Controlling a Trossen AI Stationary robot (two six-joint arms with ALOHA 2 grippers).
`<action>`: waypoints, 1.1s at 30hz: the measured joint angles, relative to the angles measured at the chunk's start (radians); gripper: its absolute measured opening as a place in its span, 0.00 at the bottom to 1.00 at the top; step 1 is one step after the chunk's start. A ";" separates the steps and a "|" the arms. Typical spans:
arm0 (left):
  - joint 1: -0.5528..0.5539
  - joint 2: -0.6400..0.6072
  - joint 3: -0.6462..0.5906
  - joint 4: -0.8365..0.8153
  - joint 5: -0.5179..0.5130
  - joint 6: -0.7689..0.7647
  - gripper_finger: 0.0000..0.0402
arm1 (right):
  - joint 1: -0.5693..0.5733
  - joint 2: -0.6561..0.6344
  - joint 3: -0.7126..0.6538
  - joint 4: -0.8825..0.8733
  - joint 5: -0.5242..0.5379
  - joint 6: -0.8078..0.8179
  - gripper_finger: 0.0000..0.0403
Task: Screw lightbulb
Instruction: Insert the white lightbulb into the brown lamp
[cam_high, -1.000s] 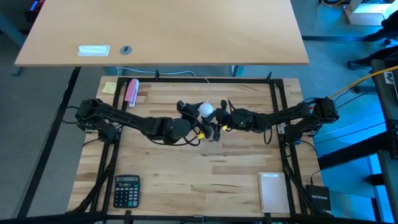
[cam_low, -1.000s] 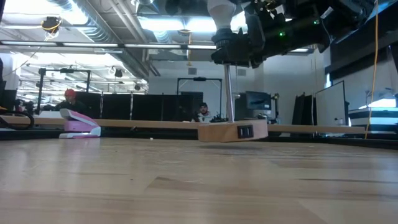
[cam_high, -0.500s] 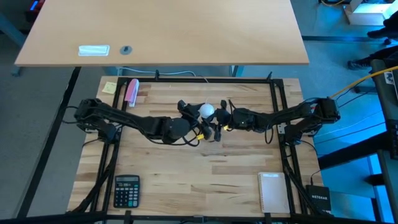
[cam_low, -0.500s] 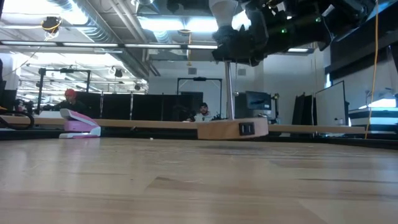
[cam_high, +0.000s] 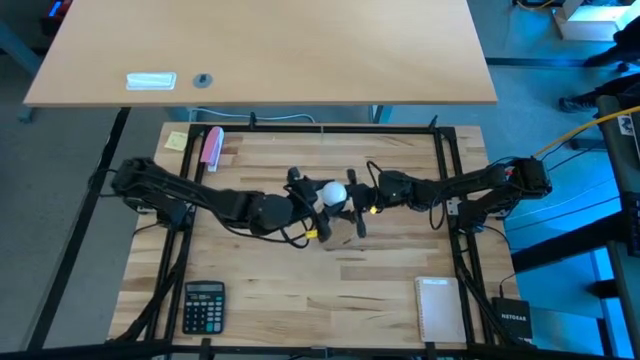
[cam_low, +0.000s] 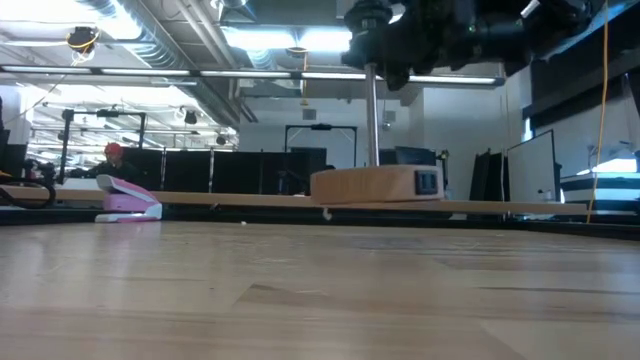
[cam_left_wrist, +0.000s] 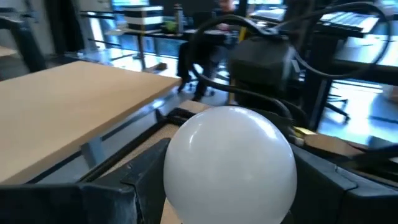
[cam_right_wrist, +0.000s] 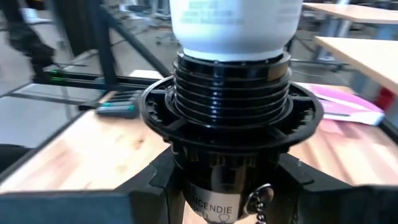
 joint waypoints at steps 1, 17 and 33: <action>0.000 -0.003 0.000 -0.002 0.024 0.001 0.60 | 0.000 0.000 0.004 0.000 -0.021 0.001 0.37; 0.004 -0.009 0.003 0.036 0.408 0.110 0.59 | 0.012 0.000 0.079 -0.024 -0.513 0.116 0.37; 0.042 -0.004 -0.002 0.091 0.671 0.246 0.65 | 0.064 0.008 0.129 -0.143 -0.607 -0.012 0.37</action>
